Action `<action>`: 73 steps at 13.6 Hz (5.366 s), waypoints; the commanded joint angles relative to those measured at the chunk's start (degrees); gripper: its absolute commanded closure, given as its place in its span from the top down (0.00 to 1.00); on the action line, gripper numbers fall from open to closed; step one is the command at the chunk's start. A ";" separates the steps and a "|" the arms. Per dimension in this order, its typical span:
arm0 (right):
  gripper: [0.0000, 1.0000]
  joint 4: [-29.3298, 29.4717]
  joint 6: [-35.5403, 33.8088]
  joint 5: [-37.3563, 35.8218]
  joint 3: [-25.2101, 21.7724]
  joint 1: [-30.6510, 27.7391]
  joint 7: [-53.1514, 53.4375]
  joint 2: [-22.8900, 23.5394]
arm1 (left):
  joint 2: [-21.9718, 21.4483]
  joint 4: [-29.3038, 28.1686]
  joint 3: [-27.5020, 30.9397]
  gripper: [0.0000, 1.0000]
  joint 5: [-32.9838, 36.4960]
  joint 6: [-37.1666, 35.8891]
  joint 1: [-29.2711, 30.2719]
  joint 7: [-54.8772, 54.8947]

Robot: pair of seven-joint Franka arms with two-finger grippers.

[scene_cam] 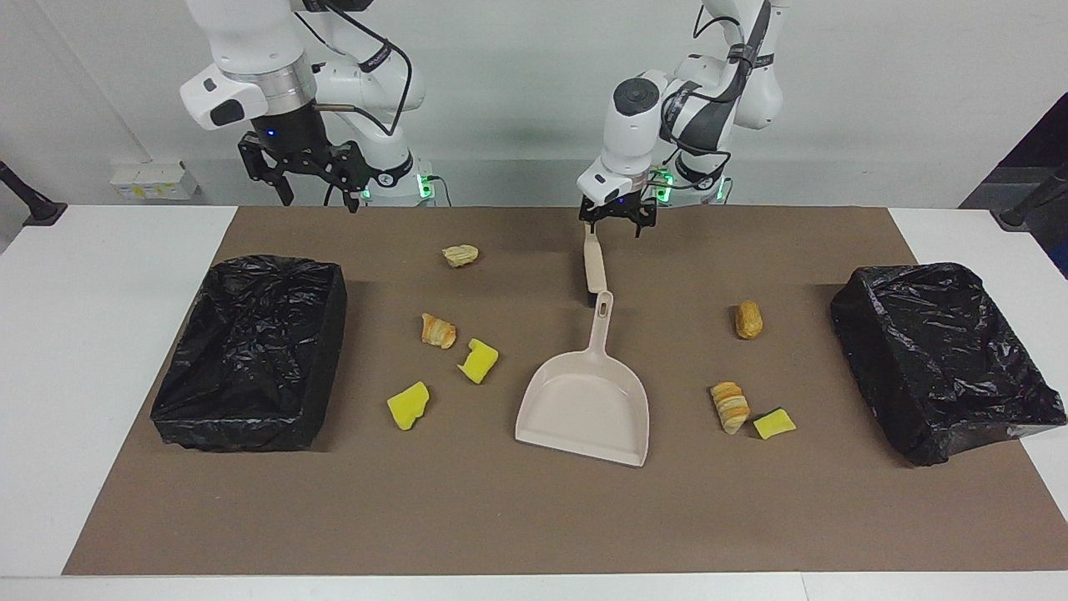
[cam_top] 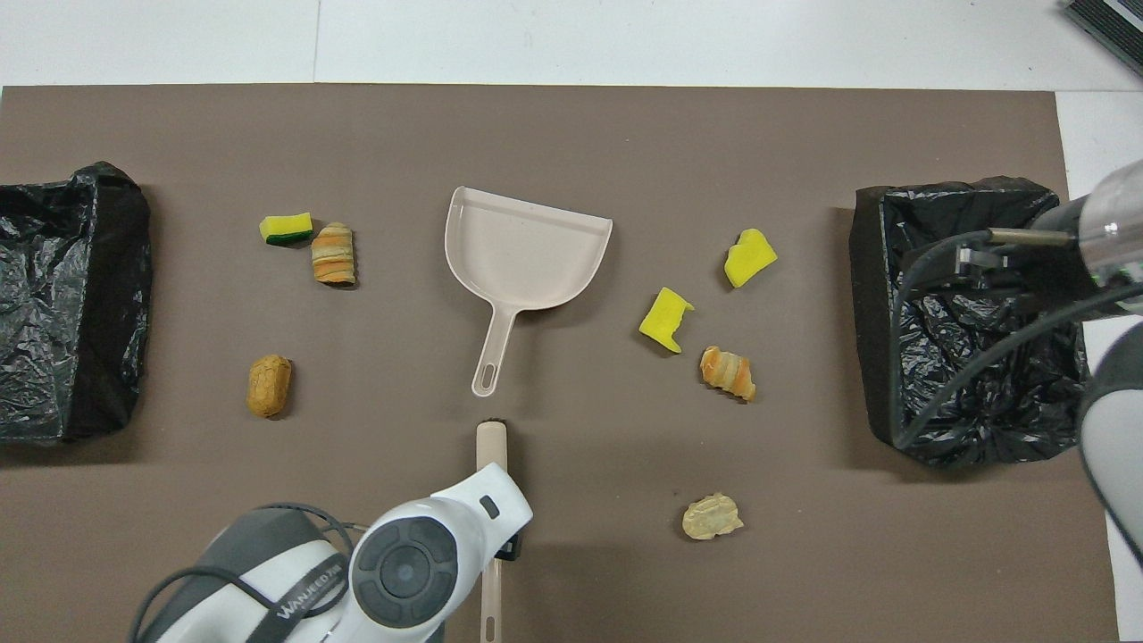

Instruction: Sweep and dump trash in bin

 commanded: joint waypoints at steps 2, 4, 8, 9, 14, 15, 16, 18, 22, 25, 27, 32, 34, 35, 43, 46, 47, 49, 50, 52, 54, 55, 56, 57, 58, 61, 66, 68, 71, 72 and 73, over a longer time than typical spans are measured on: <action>1.00 0.64 4.20 -1.00 -0.05 5.34 6.87 5.20 | -4.36 -7.73 1.12 1.00 0.19 7.57 -5.50 -4.55; 1.00 2.22 7.09 -2.93 -0.05 10.26 14.33 9.33 | -4.37 -10.74 1.03 1.00 0.19 12.42 -8.03 -7.80; 1.00 9.67 7.81 -6.36 -0.22 20.45 23.30 18.64 | -5.33 -11.53 1.03 1.00 0.19 12.52 -10.60 -10.98; 1.00 12.31 8.33 -6.37 0.04 21.52 25.07 21.11 | -5.51 -11.62 1.03 1.00 0.19 12.88 -10.60 -10.98; 1.00 18.56 12.82 -8.20 -1.27 29.08 33.68 32.53 | -6.04 -12.68 1.12 0.64 0.10 15.16 -11.30 -11.16; 1.00 19.62 14.04 -9.17 -1.71 30.57 35.27 34.73 | -6.12 -12.85 1.03 0.64 0.10 15.34 -11.30 -11.16; 1.00 19.98 16.22 -9.27 -1.80 31.72 36.50 36.67 | -6.39 -12.94 0.77 0.64 0.10 15.43 -11.39 -11.33; 1.00 20.07 18.61 -9.36 -3.03 33.13 37.21 38.61 | -6.39 -12.94 -0.02 0.59 0.19 15.52 -11.30 -11.86; 1.00 19.98 21.86 -9.62 -3.47 35.33 37.22 41.69 | -6.48 -13.21 -0.02 0.00 0.19 15.78 -11.22 -13.52; 1.00 19.19 22.05 -9.71 -3.04 35.60 37.30 41.61 | -7.27 -13.21 -0.02 0.00 0.19 14.99 -10.51 -14.15; 1.00 18.31 21.96 -9.27 -2.77 36.12 37.91 41.26 | -7.70 -13.21 0.07 0.00 0.19 13.86 -10.17 -13.62; 0.91 14.64 25.64 -8.48 -2.68 36.04 39.85 40.38 | -12.27 -14.70 -0.02 0.00 0.27 7.72 -4.65 -6.01; 0.87 12.08 27.75 -8.48 -2.68 35.95 39.85 39.24 | -15.69 -15.31 -0.02 0.00 0.27 3.58 -0.60 -0.11; 0.84 11.29 27.85 -8.48 -2.68 36.04 39.85 38.89 | -16.75 -15.40 -0.02 0.00 0.36 2.17 2.03 3.22; 0.00 11.11 27.06 -8.74 -2.69 35.69 39.85 36.78 | -17.83 -8.31 1.03 0.00 0.27 -9.70 34.69 43.88; 0.00 10.93 26.88 -8.83 -2.68 35.60 38.54 34.59 | -9.93 0.12 1.03 0.00 0.36 -9.97 43.34 53.68; 0.00 10.84 26.88 -8.83 -2.68 35.34 37.40 33.62 | -7.12 3.28 1.03 0.00 0.36 -10.32 45.97 56.40; 0.00 9.79 26.62 -9.18 -2.68 35.33 33.29 32.47 | -1.76 10.14 1.03 0.00 0.80 -11.80 49.07 58.45; 0.00 9.44 26.44 -9.09 -2.68 35.33 29.95 32.12 | -0.25 12.35 1.03 0.00 0.80 -13.04 49.25 58.19; 0.00 7.68 26.27 -9.27 -2.68 35.60 22.05 31.07 | 1.95 14.81 1.21 0.00 0.89 -12.70 50.21 57.58; 0.00 7.50 26.09 -8.92 -2.68 35.16 12.13 30.45 | 6.86 19.55 1.12 0.00 0.98 -11.73 53.19 53.55; 0.00 7.50 25.39 -8.74 -2.68 34.90 7.82 30.36 | 7.58 20.36 1.12 0.00 0.98 -11.73 53.21 52.05; 0.00 7.41 24.95 -8.65 -2.68 34.29 4.03 30.36 | 7.41 20.19 1.12 0.00 0.98 -12.25 53.03 48.64; 0.00 6.72 24.95 -8.57 -2.60 33.93 -1.23 30.27 | 6.98 19.32 1.03 0.00 0.98 -13.04 52.68 44.78; 0.00 6.27 24.95 -8.57 -2.60 33.49 -7.02 30.10 | 6.45 17.75 1.03 0.00 0.98 -13.31 52.51 42.39; 0.00 5.39 24.95 -6.21 -2.51 31.82 -22.24 30.10 | 4.17 12.30 0.60 0.00 0.89 -12.09 51.54 31.25; 0.00 5.04 25.04 -5.58 -2.60 28.49 -46.14 30.45 | 0.31 5.62 0.59 0.00 0.28 -11.38 49.08 15.50; 0.00 5.21 25.38 -5.75 -2.60 26.99 -54.33 30.80 | -0.93 3.76 0.42 0.00 0.27 -11.29 44.89 5.95; 0.00 5.48 26.09 -5.75 -2.51 24.62 -66.11 31.24 | -1.64 2.79 0.42 0.00 0.10 -11.20 37.06 -10.76; 0.00 5.57 26.26 -5.58 -2.51 23.65 -69.10 31.50 | -1.55 2.70 0.42 0.00 0.01 -11.20 35.99 -12.63; 0.00 5.57 26.27 -5.58 -2.51 23.21 -70.70 31.59 | -1.29 2.27 0.42 0.00 -0.69 -11.12 35.98 -12.65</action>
